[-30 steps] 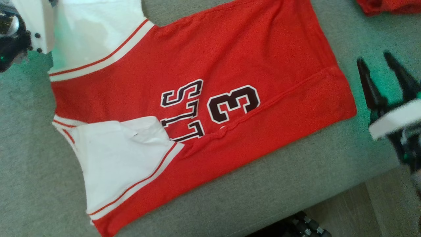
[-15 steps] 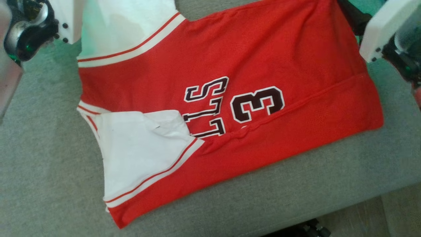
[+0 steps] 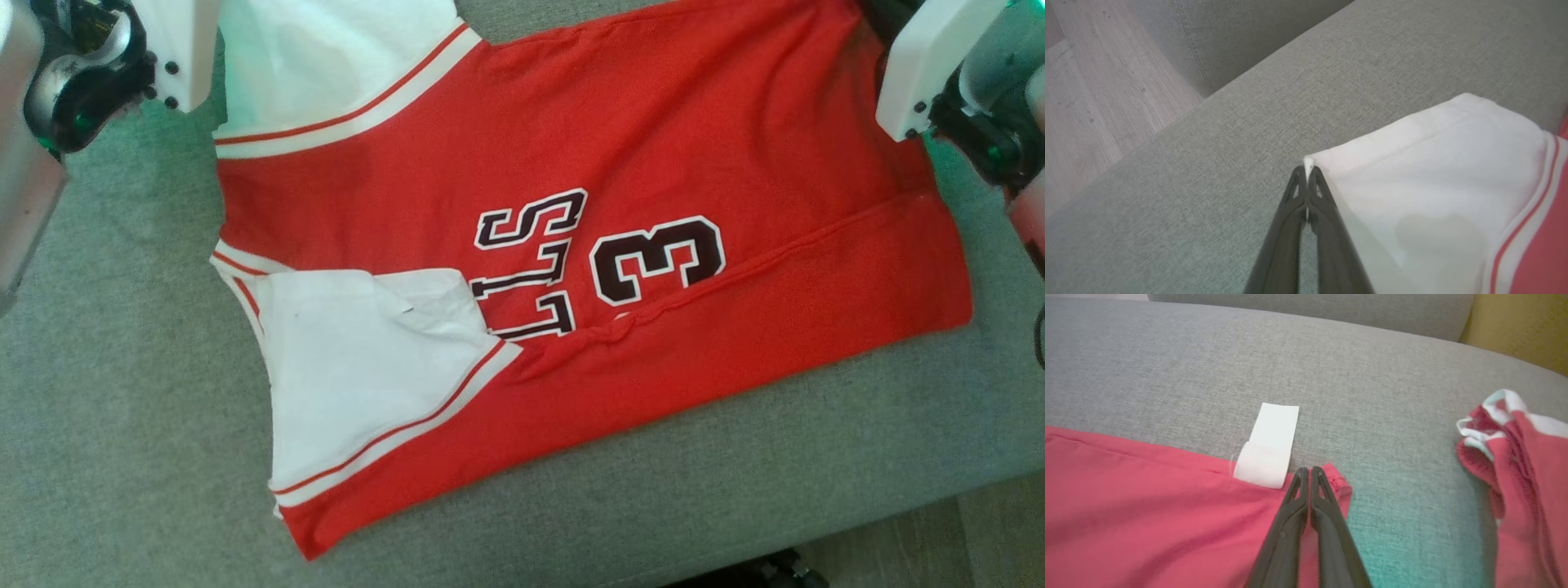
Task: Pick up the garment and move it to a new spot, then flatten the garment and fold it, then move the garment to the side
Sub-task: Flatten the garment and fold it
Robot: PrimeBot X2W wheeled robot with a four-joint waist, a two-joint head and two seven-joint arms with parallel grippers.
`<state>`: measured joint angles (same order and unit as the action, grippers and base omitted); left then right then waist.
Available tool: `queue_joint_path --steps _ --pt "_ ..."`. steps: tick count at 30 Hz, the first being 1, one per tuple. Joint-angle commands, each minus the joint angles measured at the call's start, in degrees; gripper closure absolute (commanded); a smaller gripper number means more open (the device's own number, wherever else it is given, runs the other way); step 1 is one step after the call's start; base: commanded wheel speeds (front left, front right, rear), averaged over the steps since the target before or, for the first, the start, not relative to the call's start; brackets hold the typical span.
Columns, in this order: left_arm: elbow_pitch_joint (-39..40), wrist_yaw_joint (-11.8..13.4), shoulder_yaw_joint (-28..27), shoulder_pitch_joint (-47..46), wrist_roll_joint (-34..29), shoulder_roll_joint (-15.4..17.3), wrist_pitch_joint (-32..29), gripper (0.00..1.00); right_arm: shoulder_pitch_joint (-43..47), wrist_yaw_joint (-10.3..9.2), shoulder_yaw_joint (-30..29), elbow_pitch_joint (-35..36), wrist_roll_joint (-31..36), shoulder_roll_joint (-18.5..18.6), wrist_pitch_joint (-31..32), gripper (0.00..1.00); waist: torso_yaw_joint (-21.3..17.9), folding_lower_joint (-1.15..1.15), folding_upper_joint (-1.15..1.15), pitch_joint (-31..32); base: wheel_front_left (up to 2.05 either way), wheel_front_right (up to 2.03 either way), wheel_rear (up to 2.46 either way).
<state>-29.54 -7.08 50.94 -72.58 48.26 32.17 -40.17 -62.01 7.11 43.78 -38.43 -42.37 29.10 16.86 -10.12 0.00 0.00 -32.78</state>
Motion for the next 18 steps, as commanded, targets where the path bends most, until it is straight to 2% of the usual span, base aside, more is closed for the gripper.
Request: queue_joint_path --steps 1,9,18 --pt "1.03 0.02 -2.06 -3.45 -0.14 2.25 0.66 1.00 -0.58 0.37 0.05 0.38 -0.78 1.05 -0.78 1.00 -0.06 0.00 0.00 0.06 0.00 0.00 0.00" --pt "1.01 -0.17 -2.47 -3.40 0.40 2.80 4.38 1.00 -1.30 0.37 -0.56 -2.55 -4.77 2.12 -5.98 1.00 -0.06 0.00 0.00 0.62 0.00 0.00 0.00" --pt "2.65 -0.34 -5.39 -5.41 1.25 2.65 15.55 1.00 -0.75 0.37 -4.36 -2.15 -11.56 4.90 -13.04 1.00 1.70 0.00 0.00 1.42 0.00 0.00 0.00"
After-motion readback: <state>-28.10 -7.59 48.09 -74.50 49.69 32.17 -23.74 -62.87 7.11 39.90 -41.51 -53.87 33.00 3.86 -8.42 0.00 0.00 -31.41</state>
